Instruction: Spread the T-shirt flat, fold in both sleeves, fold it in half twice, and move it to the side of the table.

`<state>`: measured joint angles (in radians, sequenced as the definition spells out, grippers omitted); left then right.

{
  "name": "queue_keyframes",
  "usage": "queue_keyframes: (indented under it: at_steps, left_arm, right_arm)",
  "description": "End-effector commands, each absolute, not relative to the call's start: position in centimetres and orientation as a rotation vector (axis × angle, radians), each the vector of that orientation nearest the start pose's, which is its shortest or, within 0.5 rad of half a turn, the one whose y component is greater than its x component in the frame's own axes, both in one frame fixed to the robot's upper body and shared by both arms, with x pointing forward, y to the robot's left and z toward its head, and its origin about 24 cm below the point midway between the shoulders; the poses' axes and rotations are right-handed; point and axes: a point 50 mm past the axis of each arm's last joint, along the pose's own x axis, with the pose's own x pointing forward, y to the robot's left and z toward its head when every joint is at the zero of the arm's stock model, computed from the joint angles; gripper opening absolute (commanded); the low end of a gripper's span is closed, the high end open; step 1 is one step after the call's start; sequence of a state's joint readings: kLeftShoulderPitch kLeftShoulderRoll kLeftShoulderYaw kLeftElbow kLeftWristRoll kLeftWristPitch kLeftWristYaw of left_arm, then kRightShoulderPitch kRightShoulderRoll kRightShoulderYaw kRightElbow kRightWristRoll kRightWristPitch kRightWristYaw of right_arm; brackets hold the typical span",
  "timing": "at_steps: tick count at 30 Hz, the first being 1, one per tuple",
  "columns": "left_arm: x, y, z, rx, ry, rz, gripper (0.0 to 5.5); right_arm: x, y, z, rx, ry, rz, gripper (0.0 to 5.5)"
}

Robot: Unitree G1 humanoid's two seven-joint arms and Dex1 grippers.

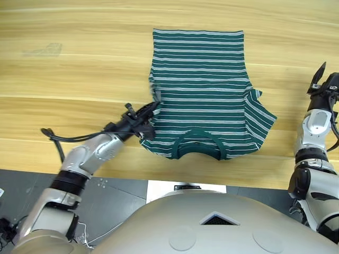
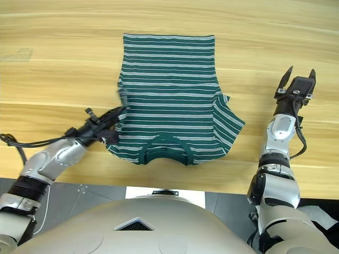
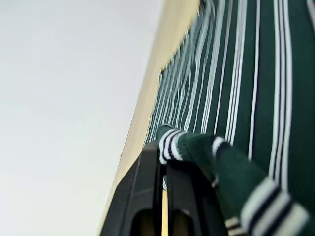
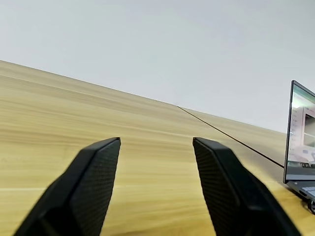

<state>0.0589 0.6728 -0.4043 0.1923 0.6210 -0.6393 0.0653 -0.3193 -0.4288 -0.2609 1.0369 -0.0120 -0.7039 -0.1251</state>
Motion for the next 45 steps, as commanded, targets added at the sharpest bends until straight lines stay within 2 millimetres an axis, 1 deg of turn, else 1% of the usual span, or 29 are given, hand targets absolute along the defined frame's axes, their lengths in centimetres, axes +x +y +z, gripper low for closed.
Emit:
queue_keyframes:
  at_steps: [1,3,5,9,14,17,18,21,22,26,28,30,33,35,37,39,40,42,44,45]
  left_arm:
    - [16.4,15.9,-2.5,0.968,-0.163,-0.880,0.01]
    - [16.5,15.3,-2.7,0.943,-0.175,-0.880,0.01]
    - [16.4,15.1,-3.1,0.941,-0.159,-0.882,0.01]
    - [16.5,15.7,-3.9,0.965,-0.076,-0.879,0.01]
    - [16.3,16.7,-4.3,0.988,-0.007,-0.918,0.01]
    - [15.7,16.9,-4.4,0.956,0.027,-0.985,0.65]
    - [15.5,17.0,-4.3,0.947,0.035,-1.000,0.77]
    - [14.9,17.1,-3.8,0.895,0.030,-1.011,1.33]
    - [14.6,17.0,-3.6,0.884,0.018,-1.018,1.38]
    - [13.9,16.7,-2.5,0.752,0.009,-1.022,1.38]
    - [13.1,16.8,-2.7,0.740,0.046,-1.045,1.38]
    - [12.4,17.4,-2.9,0.739,0.087,-1.044,1.38]
    - [11.9,18.5,-3.4,0.751,0.145,-1.024,1.38]
    - [11.8,19.2,-3.9,0.774,0.187,-1.003,1.38]
    - [12.0,19.9,-4.4,0.798,0.226,-0.969,1.38]
    - [12.3,21.1,-4.9,0.836,0.269,-0.917,1.38]
    - [12.5,21.8,-4.9,0.858,0.285,-0.888,1.38]
    - [12.8,22.4,-4.9,0.869,0.295,-0.860,1.38]
    - [12.9,22.7,-5.0,0.877,0.299,-0.843,1.38]
    - [13.0,23.0,-5.0,0.890,0.306,-0.831,1.38]
  right_arm:
    - [26.9,-30.9,1.5,-0.322,-0.057,-0.392,2.73]
    - [27.0,-30.8,1.5,-0.322,-0.056,-0.388,2.73]
    - [27.0,-30.8,1.5,-0.323,-0.059,-0.382,2.73]
    - [27.0,-31.1,1.8,-0.327,-0.070,-0.387,2.73]
    - [27.0,-31.1,2.0,-0.327,-0.083,-0.391,2.73]
    - [27.0,-31.2,2.1,-0.326,-0.086,-0.396,2.73]
    - [27.0,-31.2,2.1,-0.327,-0.086,-0.397,2.73]
    - [26.9,-31.1,1.9,-0.326,-0.078,-0.398,2.73]
    - [26.9,-31.1,1.8,-0.325,-0.077,-0.398,2.73]
    - [26.9,-30.9,1.7,-0.324,-0.073,-0.398,2.73]
    - [27.0,-30.8,1.7,-0.324,-0.074,-0.394,2.73]
    - [27.1,-30.7,1.9,-0.330,-0.080,-0.388,2.73]
    - [27.2,-30.6,2.0,-0.354,-0.089,-0.366,2.73]
    - [27.4,-30.2,2.4,-0.371,-0.108,-0.327,2.73]
    - [27.5,-29.6,3.2,-0.404,-0.153,-0.253,2.73]
    - [27.2,-29.0,4.1,-0.448,-0.197,-0.141,2.73]
    - [26.7,-28.6,4.5,-0.488,-0.216,-0.053,2.73]
    - [25.6,-27.9,5.1,-0.548,-0.238,0.093,2.73]
    - [24.4,-28.3,5.8,-0.597,-0.243,0.178,2.73]
    - [23.7,-29.1,6.1,-0.650,-0.231,0.193,2.73]
